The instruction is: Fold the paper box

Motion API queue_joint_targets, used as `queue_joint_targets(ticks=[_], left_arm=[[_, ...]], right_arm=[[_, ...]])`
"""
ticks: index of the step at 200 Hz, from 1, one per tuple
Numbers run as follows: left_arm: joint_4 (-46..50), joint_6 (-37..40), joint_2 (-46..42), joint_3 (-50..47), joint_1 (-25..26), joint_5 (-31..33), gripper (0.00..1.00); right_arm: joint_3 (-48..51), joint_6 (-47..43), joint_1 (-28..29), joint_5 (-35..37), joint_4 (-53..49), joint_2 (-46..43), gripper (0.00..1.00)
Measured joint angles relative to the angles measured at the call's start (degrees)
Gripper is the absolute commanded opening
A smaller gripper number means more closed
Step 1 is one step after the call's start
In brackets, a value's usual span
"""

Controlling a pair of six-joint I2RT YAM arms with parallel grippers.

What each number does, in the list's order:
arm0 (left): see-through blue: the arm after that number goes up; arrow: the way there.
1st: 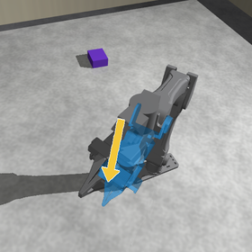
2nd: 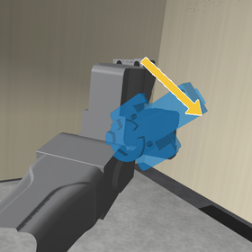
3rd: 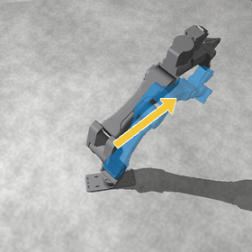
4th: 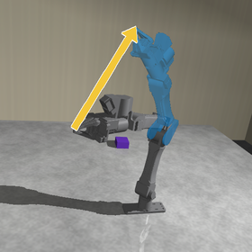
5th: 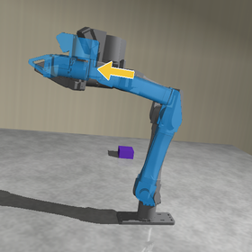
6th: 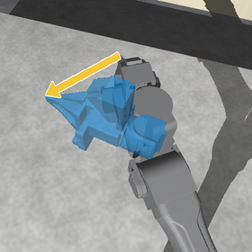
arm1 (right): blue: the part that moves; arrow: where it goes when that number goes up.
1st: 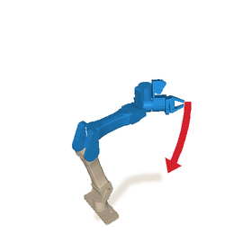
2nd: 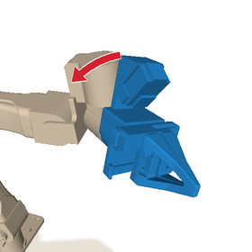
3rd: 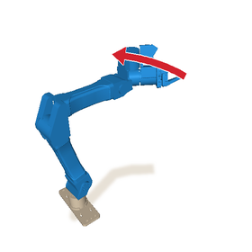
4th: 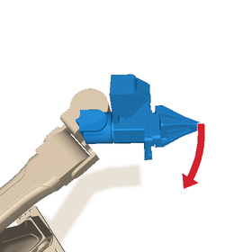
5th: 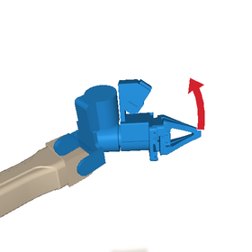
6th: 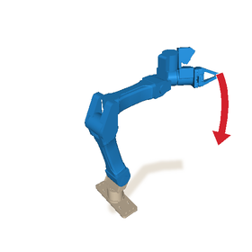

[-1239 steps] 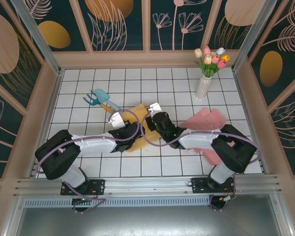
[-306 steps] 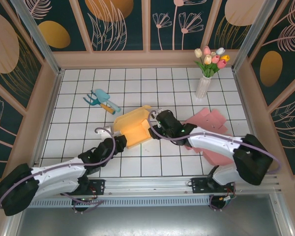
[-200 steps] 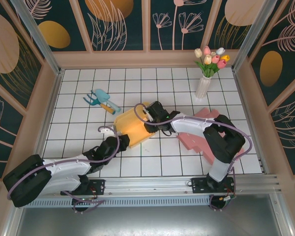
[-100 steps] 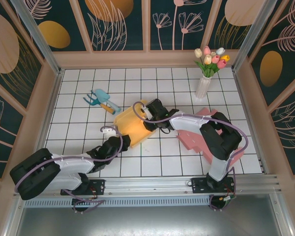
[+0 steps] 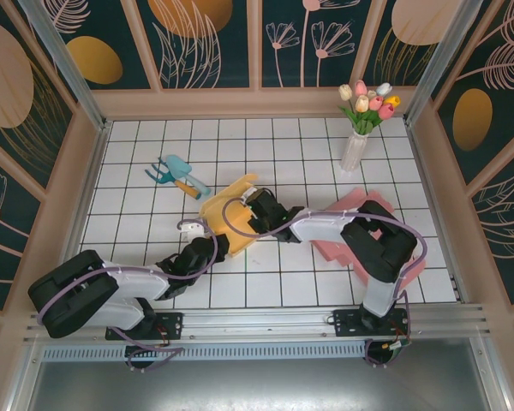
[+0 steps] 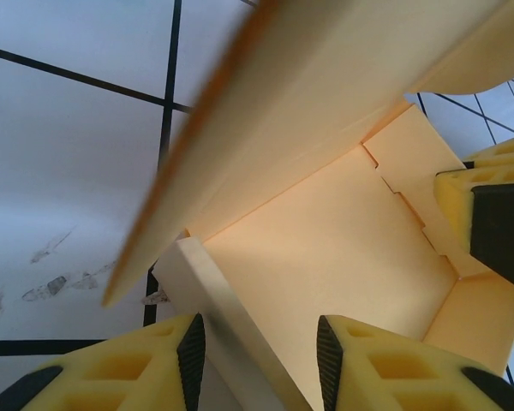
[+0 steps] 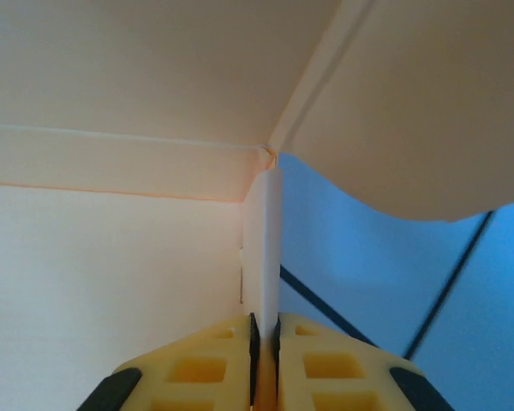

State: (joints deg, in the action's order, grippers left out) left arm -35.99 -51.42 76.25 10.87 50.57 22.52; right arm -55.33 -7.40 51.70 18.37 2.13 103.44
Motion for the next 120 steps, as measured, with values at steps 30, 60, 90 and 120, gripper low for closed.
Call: queue_joint_targets(ticks=[30,60,90,120], left_arm=[[0.1,-0.6,-0.2,0.0,0.0,0.4,0.41],[0.4,-0.8,-1.2,0.0,0.0,0.9,0.4],[2.2,-0.8,-1.2,-0.1,0.0,1.4,0.4],[2.3,-0.8,-0.4,-0.1,0.0,1.5,0.4]], right_arm=[[0.5,-2.9,3.4,9.2,2.2,1.5,0.11],[1.7,-5.0,4.0,15.1,3.5,2.0,0.11],[0.9,-6.3,4.4,17.7,3.4,3.6,0.11],[0.1,-6.2,4.4,17.2,2.8,4.0,0.14]])
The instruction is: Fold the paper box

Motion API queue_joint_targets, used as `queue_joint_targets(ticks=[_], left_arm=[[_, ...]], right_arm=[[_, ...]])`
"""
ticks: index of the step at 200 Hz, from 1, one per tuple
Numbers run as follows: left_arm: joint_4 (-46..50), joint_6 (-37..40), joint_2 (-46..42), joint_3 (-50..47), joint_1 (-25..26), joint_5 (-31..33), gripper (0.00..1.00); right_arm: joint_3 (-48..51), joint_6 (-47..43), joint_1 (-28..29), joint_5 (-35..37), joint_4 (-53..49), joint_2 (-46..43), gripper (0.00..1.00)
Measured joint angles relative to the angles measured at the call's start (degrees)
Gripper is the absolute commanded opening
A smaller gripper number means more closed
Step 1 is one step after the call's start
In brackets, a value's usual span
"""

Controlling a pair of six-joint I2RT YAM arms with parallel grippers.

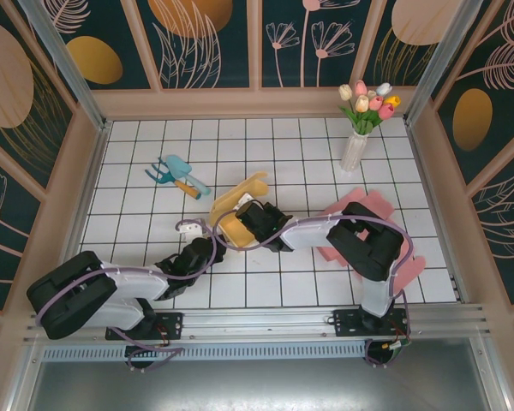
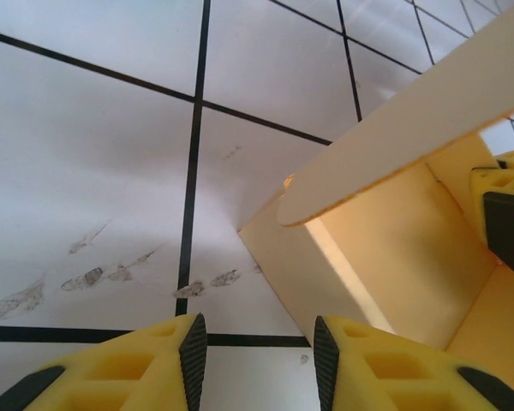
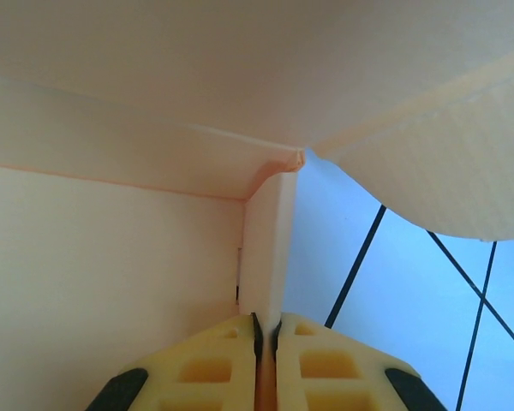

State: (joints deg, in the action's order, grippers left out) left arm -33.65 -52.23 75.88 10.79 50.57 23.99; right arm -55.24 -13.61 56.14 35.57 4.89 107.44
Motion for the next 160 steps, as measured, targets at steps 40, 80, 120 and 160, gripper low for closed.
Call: queue_joint_targets(ticks=[40,80,120,160], left_arm=[[0.0,0.0,2.1,0.0,0.0,-0.2,0.4],[0.1,0.0,2.3,0.0,0.0,-0.2,0.4],[0.6,0.0,0.9,0.0,0.0,0.1,0.4],[0.9,0.1,-1.2,0.0,0.0,0.1,0.4]], right_arm=[[-0.3,0.7,0.0,-1.1,-1.1,0.3,0.31],[1.1,3.2,-0.8,-8.9,-4.2,-2.8,0.39],[3.3,8.0,-2.4,-16.8,-6.0,-12.1,0.47],[4.4,13.4,-3.9,-22.9,-6.4,-20.4,0.48]])
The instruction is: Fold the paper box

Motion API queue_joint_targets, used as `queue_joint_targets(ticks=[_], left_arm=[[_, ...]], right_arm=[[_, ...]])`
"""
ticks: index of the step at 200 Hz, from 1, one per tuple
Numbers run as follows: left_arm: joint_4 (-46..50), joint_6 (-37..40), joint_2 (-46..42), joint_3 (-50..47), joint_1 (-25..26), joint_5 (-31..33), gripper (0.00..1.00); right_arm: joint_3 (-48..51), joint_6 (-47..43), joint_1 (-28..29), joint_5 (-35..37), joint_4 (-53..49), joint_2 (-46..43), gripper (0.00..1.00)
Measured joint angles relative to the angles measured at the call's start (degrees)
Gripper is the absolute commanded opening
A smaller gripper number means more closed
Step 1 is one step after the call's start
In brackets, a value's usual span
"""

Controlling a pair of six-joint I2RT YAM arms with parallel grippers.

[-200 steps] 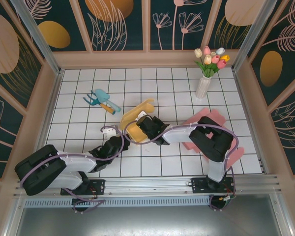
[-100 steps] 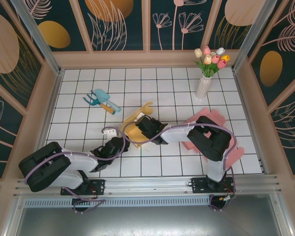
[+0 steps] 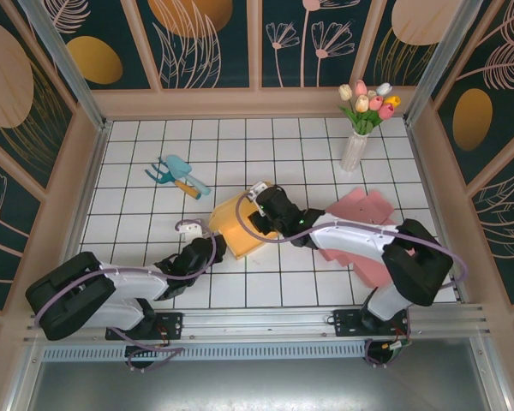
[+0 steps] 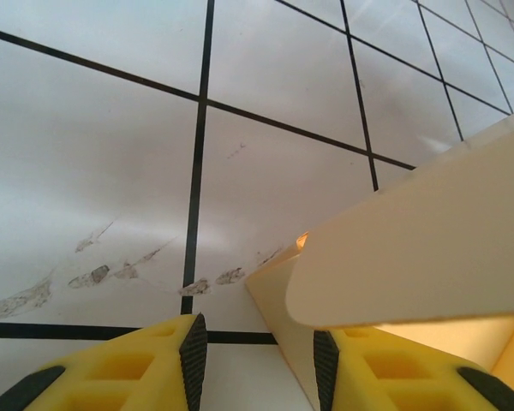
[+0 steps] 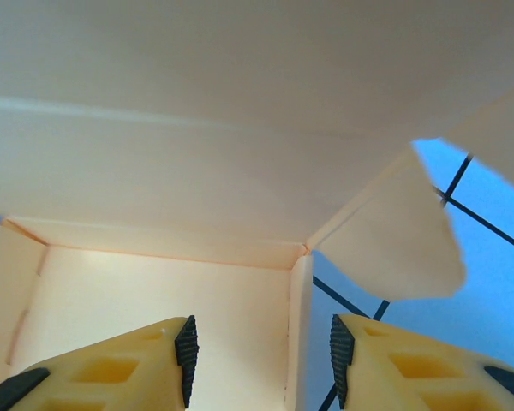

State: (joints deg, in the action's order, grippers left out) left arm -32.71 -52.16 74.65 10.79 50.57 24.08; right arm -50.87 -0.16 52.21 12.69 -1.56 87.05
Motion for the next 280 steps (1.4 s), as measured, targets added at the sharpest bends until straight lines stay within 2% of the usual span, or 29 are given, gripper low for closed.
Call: queue_joint_targets(ticks=[45,72,98,125,151,171,190,228,259,280], left_arm=[[2.4,0.2,-5.5,-0.4,0.0,-0.1,0.39],[8.2,0.7,-17.3,-1.2,0.0,0.8,0.39],[15.4,2.4,-30.4,-1.1,0.0,4.0,0.4],[21.6,5.4,-36.0,0.4,0.0,6.0,0.43],[25.7,10.2,-33.1,4.6,0.0,5.4,0.47],[29.8,15.2,-30.1,10.7,0.0,4.7,0.59],[33.1,20.7,-27.7,18.0,0.0,4.7,0.65],[38.0,29.3,-19.5,31.4,0.0,3.8,0.68],[42.1,36.0,-7.5,39.2,0.0,1.3,0.69],[45.7,40.3,0.6,44.5,0.0,0.0,0.69]], right_arm=[[6.5,6.0,-0.9,-3.4,-0.9,-9.2,0.48],[8.5,7.0,-1.7,-2.9,-1.8,-17.6,0.48],[8.6,6.9,-4.7,-2.1,-1.6,-22.4,0.49],[9.0,6.2,-7.8,-2.4,-0.8,-23.0,0.49],[9.8,4.9,-9.3,-3.4,-0.3,-22.5,0.49],[11.2,4.5,-10.4,-3.8,1.0,-22.3,0.49],[13.9,4.1,-11.3,-3.8,3.1,-22.4,0.49],[16.1,3.9,-11.7,-4.0,4.6,-23.0,0.5],[16.7,3.9,-13.1,-5.3,7.1,-23.5,0.5],[18.3,3.9,-16.2,-6.8,9.0,-23.5,0.5]])
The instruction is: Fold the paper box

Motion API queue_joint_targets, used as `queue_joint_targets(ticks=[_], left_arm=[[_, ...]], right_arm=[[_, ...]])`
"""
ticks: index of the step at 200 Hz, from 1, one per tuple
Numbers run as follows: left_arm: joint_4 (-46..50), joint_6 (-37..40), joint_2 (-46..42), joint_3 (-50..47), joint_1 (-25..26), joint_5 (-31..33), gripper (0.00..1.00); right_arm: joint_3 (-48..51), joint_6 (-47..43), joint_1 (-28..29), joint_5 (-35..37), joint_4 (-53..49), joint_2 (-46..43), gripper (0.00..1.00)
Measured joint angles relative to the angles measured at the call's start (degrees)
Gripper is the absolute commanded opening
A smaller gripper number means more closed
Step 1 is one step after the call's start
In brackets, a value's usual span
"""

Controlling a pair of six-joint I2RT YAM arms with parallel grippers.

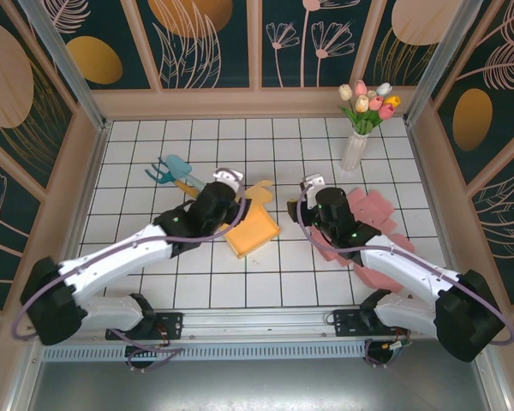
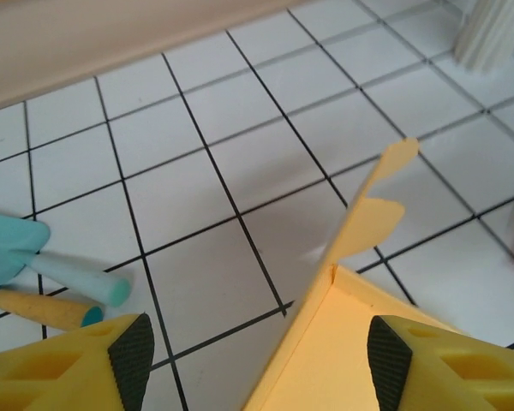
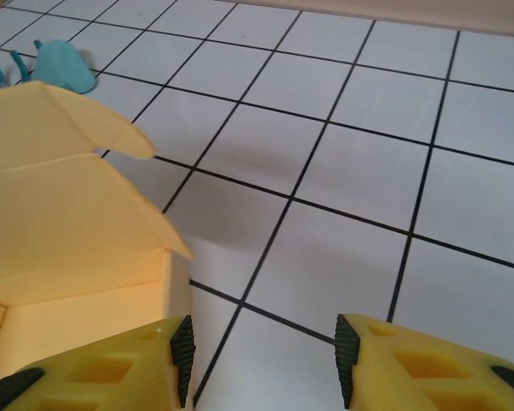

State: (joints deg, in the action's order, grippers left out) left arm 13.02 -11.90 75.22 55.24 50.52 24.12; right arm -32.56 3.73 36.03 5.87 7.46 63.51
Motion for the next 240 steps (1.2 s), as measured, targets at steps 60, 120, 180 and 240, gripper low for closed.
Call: queue_joint_targets(ticks=[60,120,180,240], left_arm=[[7.1,8.0,11.5,12.7,0.0,-1.6,0.68],[12.1,12.4,17.7,16.7,-1.2,-4.2,0.64],[14.2,16.3,19.9,17.7,-3.0,-6.2,0.22],[13.4,23.5,20.1,17.9,-3.1,-6.3,0.0]], right_arm=[[1.2,-0.2,-3.8,-5.4,3.1,0.0,0.51],[-1.2,-6.3,-5.7,-15.9,4.3,5.6,0.52],[-5.5,-13.6,-11.6,-22.7,4.2,13.6,0.53],[-5.7,-24.8,-13.9,-29.3,3.7,13.6,0.53]])
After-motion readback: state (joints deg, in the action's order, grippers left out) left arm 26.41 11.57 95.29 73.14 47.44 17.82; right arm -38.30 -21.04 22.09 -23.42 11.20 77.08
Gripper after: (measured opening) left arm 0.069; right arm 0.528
